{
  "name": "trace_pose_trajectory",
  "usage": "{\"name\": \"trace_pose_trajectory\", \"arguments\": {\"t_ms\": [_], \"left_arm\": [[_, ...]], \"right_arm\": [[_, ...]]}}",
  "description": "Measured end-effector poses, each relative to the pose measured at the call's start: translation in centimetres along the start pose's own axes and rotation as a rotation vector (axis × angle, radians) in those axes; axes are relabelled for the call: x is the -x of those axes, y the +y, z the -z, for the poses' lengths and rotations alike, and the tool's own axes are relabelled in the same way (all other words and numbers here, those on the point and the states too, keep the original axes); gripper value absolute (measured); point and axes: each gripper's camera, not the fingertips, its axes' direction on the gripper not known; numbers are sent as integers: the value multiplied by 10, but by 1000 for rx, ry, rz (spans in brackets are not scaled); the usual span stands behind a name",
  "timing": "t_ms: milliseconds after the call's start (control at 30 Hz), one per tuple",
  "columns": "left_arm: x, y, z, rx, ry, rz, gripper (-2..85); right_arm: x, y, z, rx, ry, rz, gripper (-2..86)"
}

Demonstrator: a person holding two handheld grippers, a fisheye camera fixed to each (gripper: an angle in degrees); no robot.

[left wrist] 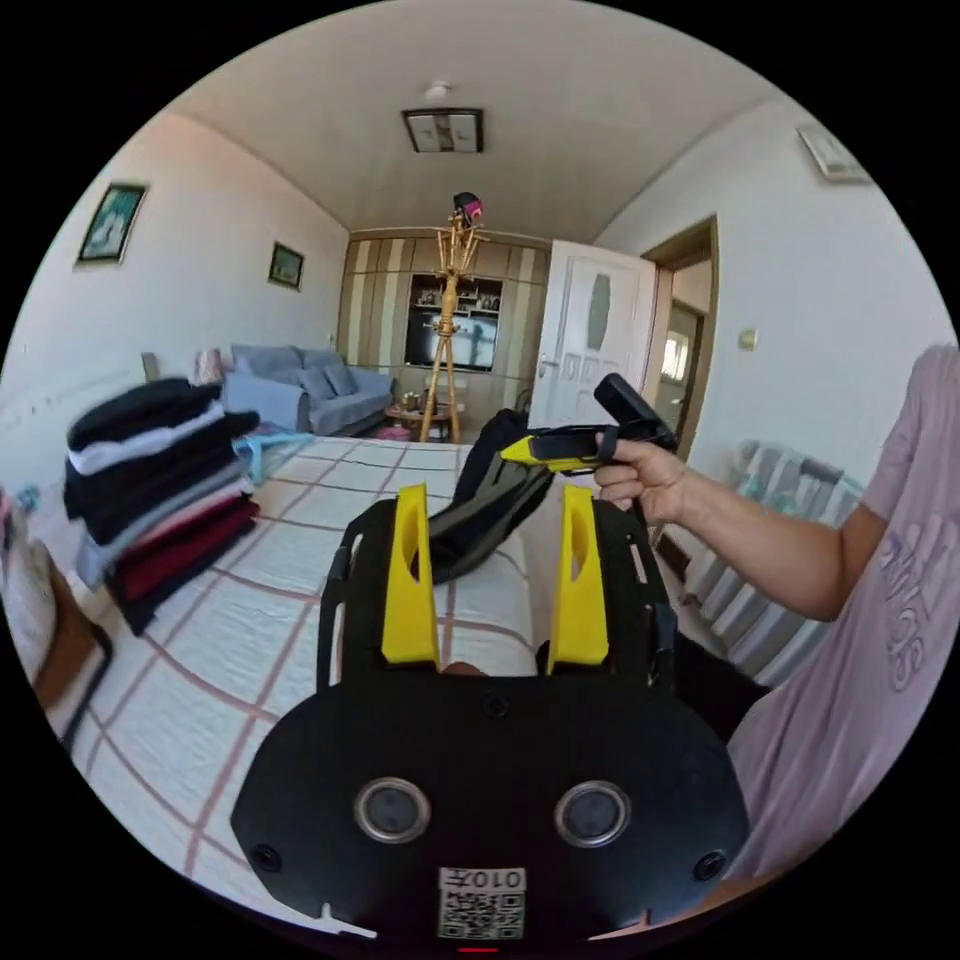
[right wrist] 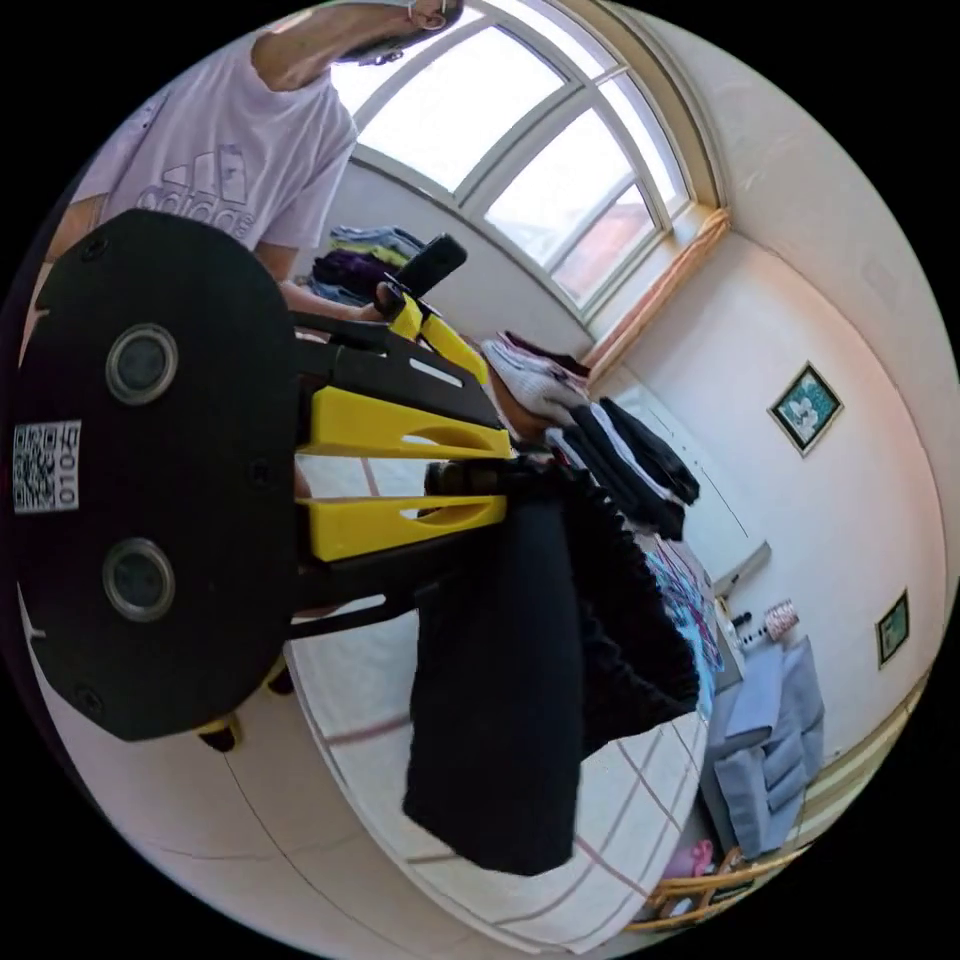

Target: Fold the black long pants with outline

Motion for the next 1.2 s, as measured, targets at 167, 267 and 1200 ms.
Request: {"name": "trace_pose_trajectory", "arguments": {"t_ms": [167,267,1200], "left_arm": [[-44,7,34,10,-71,-54,162],[-64,16,66,-25,-178,-59,163],[-29,121,-49,458,-492,89,151]], "right_arm": [[67,-6,-11,82,-56,153,69],[114,-21,-12,98,-70,287,68],[16,4,-66,248,83,93,64]]}}
